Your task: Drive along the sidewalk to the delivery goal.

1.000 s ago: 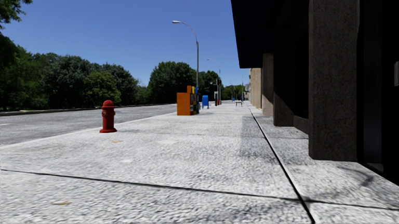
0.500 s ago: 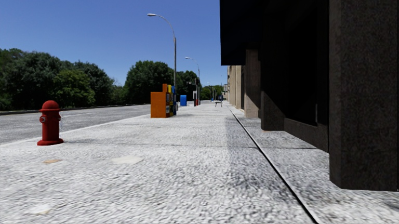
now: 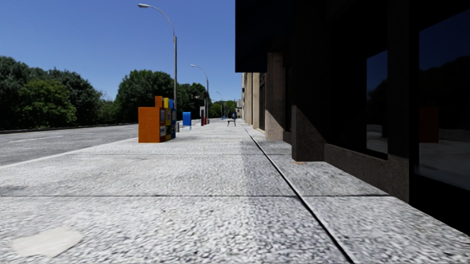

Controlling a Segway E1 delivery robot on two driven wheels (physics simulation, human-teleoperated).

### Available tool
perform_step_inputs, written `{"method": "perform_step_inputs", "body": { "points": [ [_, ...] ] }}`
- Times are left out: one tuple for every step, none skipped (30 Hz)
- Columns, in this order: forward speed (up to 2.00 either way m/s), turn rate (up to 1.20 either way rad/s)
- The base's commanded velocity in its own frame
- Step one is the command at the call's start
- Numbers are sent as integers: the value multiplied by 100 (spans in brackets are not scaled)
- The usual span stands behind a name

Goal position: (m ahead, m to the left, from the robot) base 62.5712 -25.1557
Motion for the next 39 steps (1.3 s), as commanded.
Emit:
{"method": "perform_step_inputs", "body": {
  "points": [
    [200,0],
    [200,0],
    [200,0],
    [200,0],
    [200,0],
    [200,0],
    [200,0],
    [200,0],
    [200,0],
    [200,0],
    [200,0],
    [200,0],
    [200,0],
    [200,0],
    [200,0],
    [200,0],
    [200,0],
    [200,0],
    [200,0],
    [200,0],
    [200,0],
    [200,0],
    [200,0],
    [200,0],
    [200,0],
    [200,0],
    [200,0],
    [200,0],
    [200,0],
    [200,0],
    [200,0],
    [200,0],
    [200,0],
    [200,0],
    [200,0],
    [200,0],
    [200,0],
    [200,0],
    [200,0]
  ]
}}
